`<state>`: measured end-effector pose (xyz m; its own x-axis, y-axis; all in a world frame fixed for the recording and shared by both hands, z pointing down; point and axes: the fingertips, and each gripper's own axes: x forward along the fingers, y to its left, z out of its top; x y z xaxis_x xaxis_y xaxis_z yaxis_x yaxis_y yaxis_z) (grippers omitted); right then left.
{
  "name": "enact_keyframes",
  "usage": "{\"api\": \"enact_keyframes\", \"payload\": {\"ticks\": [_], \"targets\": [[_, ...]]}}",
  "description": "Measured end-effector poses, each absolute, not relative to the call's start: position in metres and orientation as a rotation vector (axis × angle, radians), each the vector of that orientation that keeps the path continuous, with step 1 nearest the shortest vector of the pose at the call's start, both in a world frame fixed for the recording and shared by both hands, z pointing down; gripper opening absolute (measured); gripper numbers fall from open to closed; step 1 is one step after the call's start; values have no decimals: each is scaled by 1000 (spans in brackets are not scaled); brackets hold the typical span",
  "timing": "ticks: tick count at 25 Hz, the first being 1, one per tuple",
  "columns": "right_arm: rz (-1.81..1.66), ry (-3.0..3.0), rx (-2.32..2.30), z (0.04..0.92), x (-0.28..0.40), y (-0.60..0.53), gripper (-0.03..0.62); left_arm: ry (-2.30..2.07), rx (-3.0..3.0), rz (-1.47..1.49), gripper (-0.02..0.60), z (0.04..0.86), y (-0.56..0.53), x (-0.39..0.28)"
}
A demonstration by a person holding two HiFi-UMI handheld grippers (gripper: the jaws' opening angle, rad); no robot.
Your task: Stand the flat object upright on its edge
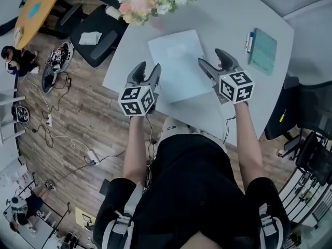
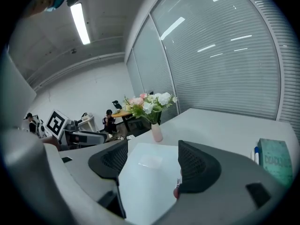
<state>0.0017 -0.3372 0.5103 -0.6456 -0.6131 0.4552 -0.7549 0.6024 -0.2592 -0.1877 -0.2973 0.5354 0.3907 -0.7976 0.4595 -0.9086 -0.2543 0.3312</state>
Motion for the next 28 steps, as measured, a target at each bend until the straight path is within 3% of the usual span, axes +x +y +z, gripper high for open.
{"api": "enact_keyframes", "payload": {"ticks": [28], "targets": [[869,-2251,936,687,-17,-403,360,-1229,1815,269,267,689,-344,-193]]}}
